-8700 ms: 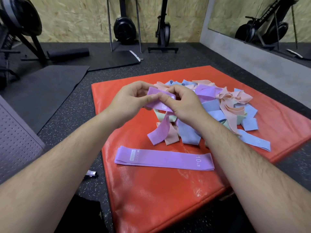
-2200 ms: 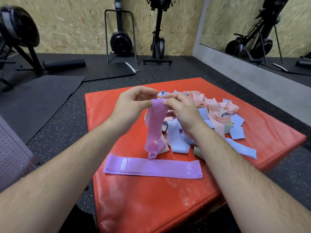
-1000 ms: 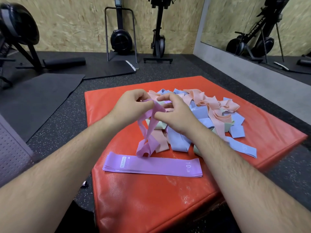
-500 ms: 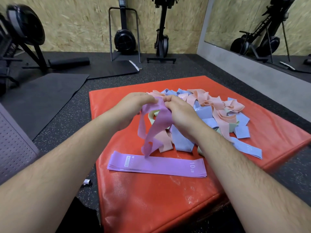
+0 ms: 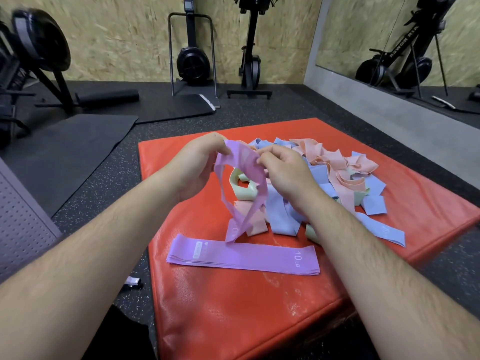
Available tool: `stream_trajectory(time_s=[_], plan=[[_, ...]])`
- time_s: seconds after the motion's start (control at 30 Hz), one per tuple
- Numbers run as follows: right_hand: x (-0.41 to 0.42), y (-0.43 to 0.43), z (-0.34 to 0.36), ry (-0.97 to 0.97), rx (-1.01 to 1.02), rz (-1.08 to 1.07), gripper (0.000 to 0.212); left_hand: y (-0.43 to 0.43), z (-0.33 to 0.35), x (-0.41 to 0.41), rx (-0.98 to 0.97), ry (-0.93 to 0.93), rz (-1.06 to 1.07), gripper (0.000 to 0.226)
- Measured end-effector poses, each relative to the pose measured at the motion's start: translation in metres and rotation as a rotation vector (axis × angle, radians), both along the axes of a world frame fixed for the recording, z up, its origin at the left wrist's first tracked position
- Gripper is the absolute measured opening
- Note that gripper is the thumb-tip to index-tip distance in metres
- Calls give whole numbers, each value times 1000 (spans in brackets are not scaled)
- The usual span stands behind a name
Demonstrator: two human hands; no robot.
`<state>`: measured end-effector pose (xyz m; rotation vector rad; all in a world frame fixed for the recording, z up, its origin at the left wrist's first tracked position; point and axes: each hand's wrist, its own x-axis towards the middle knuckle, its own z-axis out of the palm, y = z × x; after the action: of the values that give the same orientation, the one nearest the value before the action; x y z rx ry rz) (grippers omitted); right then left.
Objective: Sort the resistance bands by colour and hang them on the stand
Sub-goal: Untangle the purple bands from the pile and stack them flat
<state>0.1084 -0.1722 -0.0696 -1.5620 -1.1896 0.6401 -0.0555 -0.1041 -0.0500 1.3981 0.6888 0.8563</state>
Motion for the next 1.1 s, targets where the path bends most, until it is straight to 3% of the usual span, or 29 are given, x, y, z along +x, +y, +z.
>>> stream_trajectory(time_s=[0.13,0.2,0.3,0.47,0.63,0.73,0.93,1.1], plan=[[1,0,0,145,-15,133,23,-5,2,1,-85,-57,-38,20],[-6,-2,-2,227,-7,238,27,-9,2,4,-87,-89,-68,16],[-9,-4,-4,184,55,265,19,-10,1,7,-11,-65,-112,6],[-7,-1,-8,129,52,236,12,-8,-5,9,-17,-70,-101,32],[-3,0,-8,203,73,202,3,-2,-14,5,183,126,27,27],[0,-1,-9,246,104,205,17,0,-15,4,305,168,63,12],[-3,-2,-8,238,116,194,27,-2,-13,4,350,147,132,15],[-5,2,-12,250,42,159,54,0,-10,5,265,28,201,19]])
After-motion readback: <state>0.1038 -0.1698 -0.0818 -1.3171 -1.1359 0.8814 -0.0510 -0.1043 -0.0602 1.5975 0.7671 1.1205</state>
